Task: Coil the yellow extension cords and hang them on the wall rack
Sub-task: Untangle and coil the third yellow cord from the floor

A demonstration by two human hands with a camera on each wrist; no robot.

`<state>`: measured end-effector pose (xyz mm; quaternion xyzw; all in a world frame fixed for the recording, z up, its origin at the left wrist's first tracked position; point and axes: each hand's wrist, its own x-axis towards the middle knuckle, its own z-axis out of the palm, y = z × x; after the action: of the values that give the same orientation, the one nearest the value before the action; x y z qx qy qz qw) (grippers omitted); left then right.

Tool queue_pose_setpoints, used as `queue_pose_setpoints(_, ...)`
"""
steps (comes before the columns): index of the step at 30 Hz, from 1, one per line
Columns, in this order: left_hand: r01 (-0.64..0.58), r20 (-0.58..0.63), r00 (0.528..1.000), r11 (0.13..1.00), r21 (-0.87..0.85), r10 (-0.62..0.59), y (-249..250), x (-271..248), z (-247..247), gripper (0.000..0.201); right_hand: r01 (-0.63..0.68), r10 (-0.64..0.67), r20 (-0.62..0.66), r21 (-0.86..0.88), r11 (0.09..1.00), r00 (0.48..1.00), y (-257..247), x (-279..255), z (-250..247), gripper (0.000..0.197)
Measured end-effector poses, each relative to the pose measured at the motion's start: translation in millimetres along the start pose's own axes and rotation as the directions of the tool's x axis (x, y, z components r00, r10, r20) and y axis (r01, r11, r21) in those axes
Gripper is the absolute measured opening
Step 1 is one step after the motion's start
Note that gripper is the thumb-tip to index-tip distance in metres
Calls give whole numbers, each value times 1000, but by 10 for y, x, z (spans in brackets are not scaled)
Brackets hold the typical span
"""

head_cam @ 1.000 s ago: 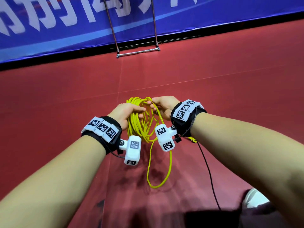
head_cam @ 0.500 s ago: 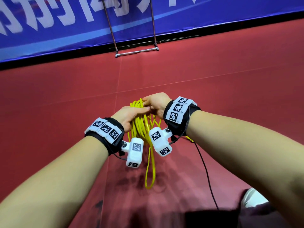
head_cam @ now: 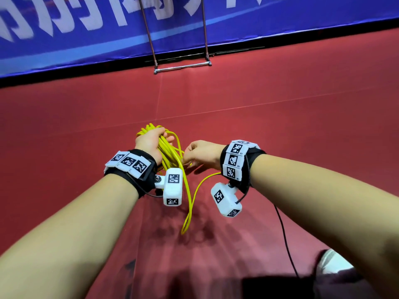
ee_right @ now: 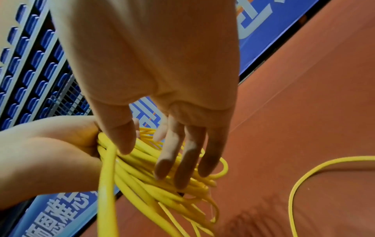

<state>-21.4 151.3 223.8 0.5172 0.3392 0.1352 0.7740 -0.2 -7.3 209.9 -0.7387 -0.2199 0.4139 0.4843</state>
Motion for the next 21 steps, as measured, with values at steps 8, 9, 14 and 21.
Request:
queue_pose_setpoints(8, -25, -134, 991, 987, -161, 3, 237, 141, -328, 20, 13, -34, 404, 53, 998, 914, 134, 32, 116, 14)
queue_pose_setpoints(9, -29, -132, 991, 983, -181, 5, 259, 145, -368, 20, 19, 9, 392, -67, 998, 920, 183, 26, 95, 14)
queue_pose_setpoints(14, -11, -86, 996, 981, -193, -6, 325, 73, -445, 16, -80, 264, 241, -579, 811, 934, 486, -38, -155, 22)
queue_pose_setpoints(21, 25, 61, 998, 992, -122, -18, 424, -168, -344, 26, -231, 363, 162, -526, 819, 918, 605, -128, -234, 29)
